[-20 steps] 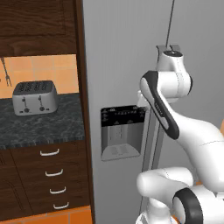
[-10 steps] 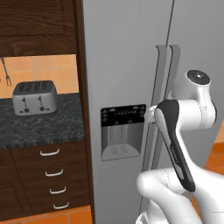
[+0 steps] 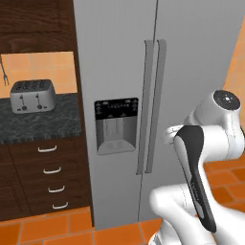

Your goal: Take the strawberry from the fridge and place it on top of the pancake, located on the dining counter.

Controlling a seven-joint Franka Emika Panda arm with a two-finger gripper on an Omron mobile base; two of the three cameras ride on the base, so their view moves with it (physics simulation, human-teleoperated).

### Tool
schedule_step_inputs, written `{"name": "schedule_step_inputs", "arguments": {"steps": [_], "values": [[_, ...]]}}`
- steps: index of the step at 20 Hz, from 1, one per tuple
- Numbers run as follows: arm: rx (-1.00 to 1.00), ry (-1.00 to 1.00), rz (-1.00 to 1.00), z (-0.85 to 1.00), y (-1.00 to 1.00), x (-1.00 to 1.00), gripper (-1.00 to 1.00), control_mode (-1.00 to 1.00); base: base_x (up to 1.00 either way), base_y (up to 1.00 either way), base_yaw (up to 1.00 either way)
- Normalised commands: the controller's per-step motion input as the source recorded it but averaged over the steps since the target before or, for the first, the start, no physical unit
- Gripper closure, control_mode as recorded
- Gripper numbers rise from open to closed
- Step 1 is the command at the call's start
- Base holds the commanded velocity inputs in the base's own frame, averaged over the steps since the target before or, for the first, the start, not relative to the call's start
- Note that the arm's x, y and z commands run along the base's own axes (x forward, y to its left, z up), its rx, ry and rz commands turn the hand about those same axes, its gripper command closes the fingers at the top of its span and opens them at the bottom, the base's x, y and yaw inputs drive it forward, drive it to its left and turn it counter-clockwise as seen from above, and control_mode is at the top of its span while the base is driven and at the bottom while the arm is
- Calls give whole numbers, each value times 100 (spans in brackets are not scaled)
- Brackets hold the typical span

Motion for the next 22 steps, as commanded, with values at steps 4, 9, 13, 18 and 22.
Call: {"name": "schedule_step_inputs", "arguments": {"steps": [4,9,13,18,22], "values": [[0,0,0,0,0,0,-100,100,-98,-14,-4],[0,0,0,0,-1,3,-100,-100,-55,-12,-3],[0,0,0,0,-53,81,-100,-100,0,0,0],[0,0,1,-4,-25,100,-100,-100,0,0,0],[0,2,0,-4,0,100,-100,-100,0,0,0]]}}
